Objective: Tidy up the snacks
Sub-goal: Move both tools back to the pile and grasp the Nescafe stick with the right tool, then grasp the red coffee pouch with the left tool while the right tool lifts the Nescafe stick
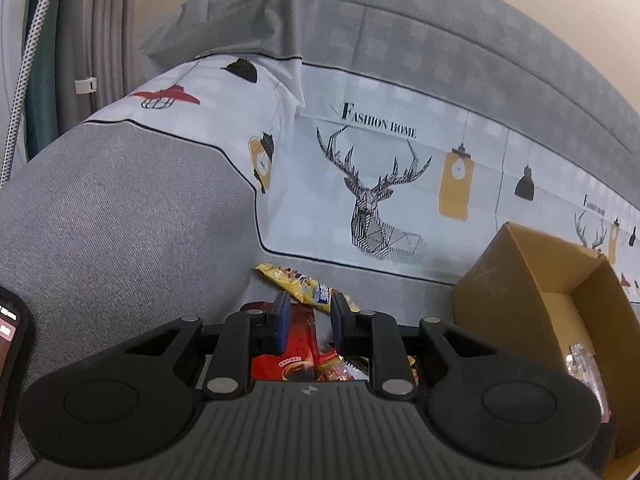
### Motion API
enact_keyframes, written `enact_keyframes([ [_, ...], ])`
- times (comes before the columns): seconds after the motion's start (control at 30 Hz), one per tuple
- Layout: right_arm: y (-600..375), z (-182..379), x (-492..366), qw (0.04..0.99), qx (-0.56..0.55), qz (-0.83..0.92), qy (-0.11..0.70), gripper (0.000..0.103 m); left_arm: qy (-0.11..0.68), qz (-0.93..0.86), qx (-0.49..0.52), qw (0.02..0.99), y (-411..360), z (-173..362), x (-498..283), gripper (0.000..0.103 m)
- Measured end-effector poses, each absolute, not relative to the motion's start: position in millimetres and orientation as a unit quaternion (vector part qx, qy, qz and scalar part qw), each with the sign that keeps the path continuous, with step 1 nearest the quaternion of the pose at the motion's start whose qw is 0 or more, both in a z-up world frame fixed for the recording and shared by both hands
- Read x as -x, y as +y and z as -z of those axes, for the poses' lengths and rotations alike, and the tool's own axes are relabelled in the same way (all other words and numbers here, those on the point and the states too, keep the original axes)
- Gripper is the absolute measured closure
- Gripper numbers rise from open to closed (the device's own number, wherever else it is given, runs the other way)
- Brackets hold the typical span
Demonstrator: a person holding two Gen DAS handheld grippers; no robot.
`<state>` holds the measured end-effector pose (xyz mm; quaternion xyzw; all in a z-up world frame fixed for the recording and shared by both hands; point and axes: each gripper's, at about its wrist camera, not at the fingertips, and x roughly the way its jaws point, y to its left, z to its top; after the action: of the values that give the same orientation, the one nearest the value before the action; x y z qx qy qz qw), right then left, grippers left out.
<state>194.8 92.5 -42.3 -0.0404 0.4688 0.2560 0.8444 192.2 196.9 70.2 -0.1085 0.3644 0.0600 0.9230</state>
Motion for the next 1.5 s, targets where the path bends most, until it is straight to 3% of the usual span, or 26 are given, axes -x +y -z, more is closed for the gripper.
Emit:
enact_keyframes([
  [0.07,95,41,-193,0.846,0.045,-0.263,0.461,0.075,0.374,-0.058,0.108,0.919,196,-66,-195,0.08],
  [0.13,94,40,-192,0.845,0.041,-0.271,0.46,0.085,0.381,-0.053,0.111,0.916,195,-62,-198,0.08],
  [0.3,88,33,-187,0.852,0.041,-0.247,0.46,0.096,0.401,-0.04,0.137,0.905,194,-43,-205,0.08],
  [0.5,80,31,-177,0.843,0.031,-0.252,0.474,0.095,0.429,-0.074,0.154,0.887,202,-12,-218,0.08],
  [0.6,81,33,-175,0.838,0.031,-0.268,0.475,0.089,0.438,-0.094,0.135,0.884,199,-2,-225,0.08],
  [0.63,83,33,-174,0.838,0.038,-0.272,0.472,0.082,0.442,-0.1,0.135,0.881,198,2,-228,0.079],
  [0.67,84,34,-173,0.839,0.048,-0.274,0.468,0.076,0.444,-0.11,0.132,0.88,198,5,-231,0.076],
  [0.8,90,38,-169,0.841,0.076,-0.274,0.461,0.076,0.455,-0.156,0.136,0.866,197,16,-242,0.036],
  [1.03,92,38,-170,0.838,0.092,-0.279,0.459,0.08,0.477,-0.176,0.151,0.848,194,37,-257,0.024],
  [1.17,88,38,-172,0.838,0.087,-0.282,0.459,0.087,0.478,-0.172,0.127,0.852,190,42,-262,0.023],
  [1.33,85,36,-172,0.84,0.074,-0.275,0.461,0.087,0.474,-0.159,0.115,0.858,186,38,-257,0.042],
  [1.5,84,30,-170,0.845,0.05,-0.278,0.454,0.087,0.454,-0.15,0.129,0.869,186,23,-240,0.045],
])
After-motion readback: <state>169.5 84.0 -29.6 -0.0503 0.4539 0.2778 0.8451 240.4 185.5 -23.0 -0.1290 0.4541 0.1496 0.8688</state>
